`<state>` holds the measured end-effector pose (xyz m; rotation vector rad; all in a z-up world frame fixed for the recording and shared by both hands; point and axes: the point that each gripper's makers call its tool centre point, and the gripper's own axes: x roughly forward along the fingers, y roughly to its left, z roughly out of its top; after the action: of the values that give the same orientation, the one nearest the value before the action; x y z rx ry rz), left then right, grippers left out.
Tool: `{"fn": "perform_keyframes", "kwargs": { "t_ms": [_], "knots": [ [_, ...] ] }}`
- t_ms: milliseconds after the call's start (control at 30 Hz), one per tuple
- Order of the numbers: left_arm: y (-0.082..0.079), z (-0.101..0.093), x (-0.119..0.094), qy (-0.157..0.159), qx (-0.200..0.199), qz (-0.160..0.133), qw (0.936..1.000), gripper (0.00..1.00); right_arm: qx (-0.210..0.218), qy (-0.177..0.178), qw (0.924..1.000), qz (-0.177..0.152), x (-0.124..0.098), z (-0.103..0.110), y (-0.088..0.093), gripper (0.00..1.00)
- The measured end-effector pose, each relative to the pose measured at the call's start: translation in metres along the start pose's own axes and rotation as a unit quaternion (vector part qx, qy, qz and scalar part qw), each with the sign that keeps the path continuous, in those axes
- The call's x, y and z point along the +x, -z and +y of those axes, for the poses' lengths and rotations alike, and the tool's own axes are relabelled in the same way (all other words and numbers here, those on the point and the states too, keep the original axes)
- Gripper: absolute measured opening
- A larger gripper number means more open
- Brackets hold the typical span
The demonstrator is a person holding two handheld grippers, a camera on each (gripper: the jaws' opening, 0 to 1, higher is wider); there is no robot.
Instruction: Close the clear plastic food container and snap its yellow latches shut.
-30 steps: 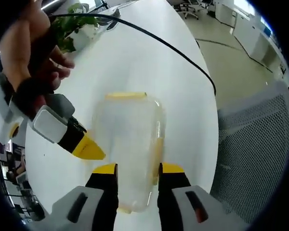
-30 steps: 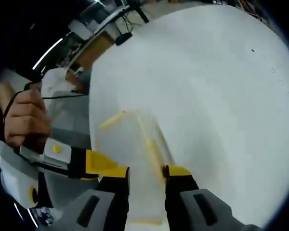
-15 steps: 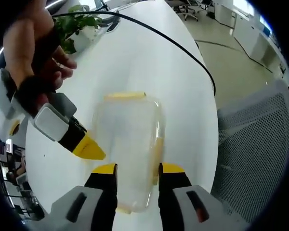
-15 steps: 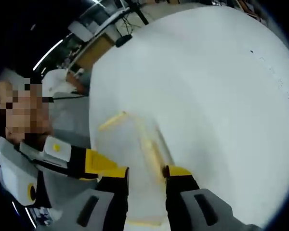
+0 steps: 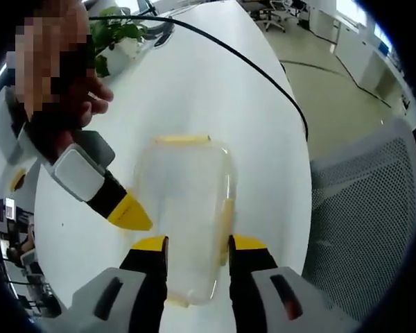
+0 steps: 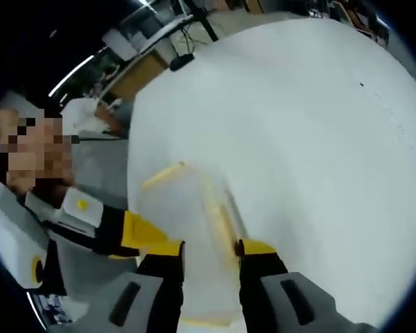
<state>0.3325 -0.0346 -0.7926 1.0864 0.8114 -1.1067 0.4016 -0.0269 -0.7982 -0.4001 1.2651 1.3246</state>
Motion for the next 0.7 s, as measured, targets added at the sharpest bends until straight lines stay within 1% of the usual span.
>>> {"fn": "perform_keyframes", "kwargs": {
  "t_ms": [133, 233, 367, 400, 467, 533, 633, 700],
  "knots": [
    [-0.001, -0.001, -0.003, 0.014, -0.009, -0.007, 0.9998, 0.34, -0.025, 0.000, 0.9996, 0.012, 0.002, 0.004, 0.003, 0.31],
    [-0.001, -0.005, -0.004, 0.029, -0.038, -0.018, 0.9987, 0.39, -0.030, 0.001, 0.9995, 0.013, 0.003, 0.007, 0.004, 0.34],
    [0.000, -0.002, -0.005, 0.022, -0.029, -0.026, 0.9990, 0.50, -0.038, -0.001, 0.9993, 0.006, 0.004, 0.011, 0.006, 0.42],
    [0.000, 0.000, -0.005, 0.021, -0.031, -0.030, 0.9989, 0.53, -0.043, 0.004, 0.9991, 0.003, 0.004, 0.010, 0.006, 0.45],
    [-0.001, 0.001, -0.006, 0.025, -0.043, -0.036, 0.9981, 0.56, -0.047, 0.008, 0.9989, -0.001, 0.002, 0.010, 0.007, 0.50],
    [-0.001, 0.001, -0.007, 0.030, -0.046, -0.038, 0.9978, 0.61, -0.052, 0.011, 0.9986, -0.004, 0.000, 0.010, 0.008, 0.57],
    [0.000, 0.004, -0.008, 0.031, -0.044, -0.040, 0.9978, 0.70, -0.060, 0.016, 0.9981, -0.003, -0.004, 0.013, 0.012, 0.61],
    [0.001, 0.005, -0.008, 0.037, -0.046, -0.040, 0.9975, 0.77, -0.067, 0.020, 0.9976, -0.002, -0.005, 0.015, 0.014, 0.64]
  ]
}}
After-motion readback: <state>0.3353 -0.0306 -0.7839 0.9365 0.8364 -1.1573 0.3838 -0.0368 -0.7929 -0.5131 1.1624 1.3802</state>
